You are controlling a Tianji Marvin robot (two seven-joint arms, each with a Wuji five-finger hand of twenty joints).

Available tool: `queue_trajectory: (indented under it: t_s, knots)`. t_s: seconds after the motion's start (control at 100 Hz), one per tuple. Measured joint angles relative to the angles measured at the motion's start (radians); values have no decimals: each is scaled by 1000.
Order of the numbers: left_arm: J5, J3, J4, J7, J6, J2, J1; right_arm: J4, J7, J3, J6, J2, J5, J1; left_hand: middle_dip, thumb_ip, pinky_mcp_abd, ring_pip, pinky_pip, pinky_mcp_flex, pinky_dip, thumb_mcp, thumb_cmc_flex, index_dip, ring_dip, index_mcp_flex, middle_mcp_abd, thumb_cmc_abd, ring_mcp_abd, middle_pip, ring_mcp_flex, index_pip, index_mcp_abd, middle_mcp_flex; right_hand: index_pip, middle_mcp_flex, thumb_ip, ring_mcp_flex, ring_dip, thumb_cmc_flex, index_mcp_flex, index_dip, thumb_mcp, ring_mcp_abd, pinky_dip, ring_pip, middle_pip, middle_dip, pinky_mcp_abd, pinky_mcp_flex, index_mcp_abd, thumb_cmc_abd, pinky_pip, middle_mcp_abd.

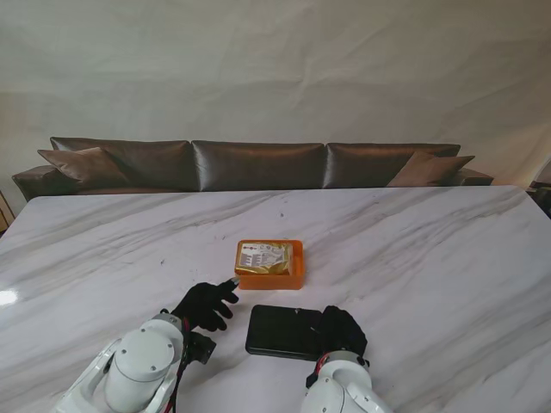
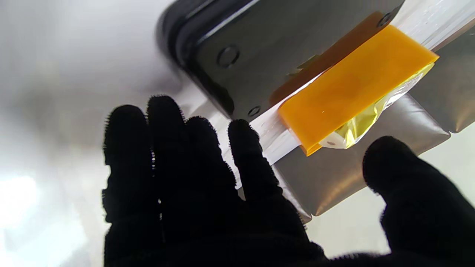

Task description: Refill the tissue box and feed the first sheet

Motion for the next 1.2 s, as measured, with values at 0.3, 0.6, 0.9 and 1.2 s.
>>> queue_trajectory:
  t_s: [0.3,0.6,0.9,1.2]
  knots:
    - [-34,-5,22,41,9,-17,3,24,-31,-35,4,-34,81,34,0,0,-9,0,28,-4,0,0,11,-2,0,-3,0,0,1,0,-9,-12,1,-1,23,-2,58,-2,0,149,-1,-31,-91,2,-12,1,12,-6,2,-3,13,88,-1,15]
    - [-39,-7,28,57,1,-20,5,50,-49,-46,-55,-57,172,61,-1,0,-23,-3,122,-26,15,0,12,-2,0,-26,0,10,-2,-6,-21,-22,1,-26,34,-13,69,-10,0,160,-12,-38,-93,2,-24,4,15,-3,2,-3,15,95,-10,20]
    - [-42,-4,43,93,-12,-30,8,71,-65,-51,-104,-67,227,76,-1,12,-43,5,362,-56,36,0,22,-2,10,-42,-20,20,-13,-6,-30,-22,-26,-26,34,-16,70,-21,0,101,-12,-42,-100,12,-24,4,13,-5,4,-5,13,83,-10,27]
    - [-24,-6,42,116,-12,-35,27,70,-116,-9,-159,-77,262,53,-2,23,-30,4,600,-61,44,-11,30,-2,10,-64,-42,21,-14,-8,-30,-8,-54,-50,4,-79,68,-27,0,4,-118,-50,-38,16,-24,5,12,-3,12,-5,13,23,-10,26]
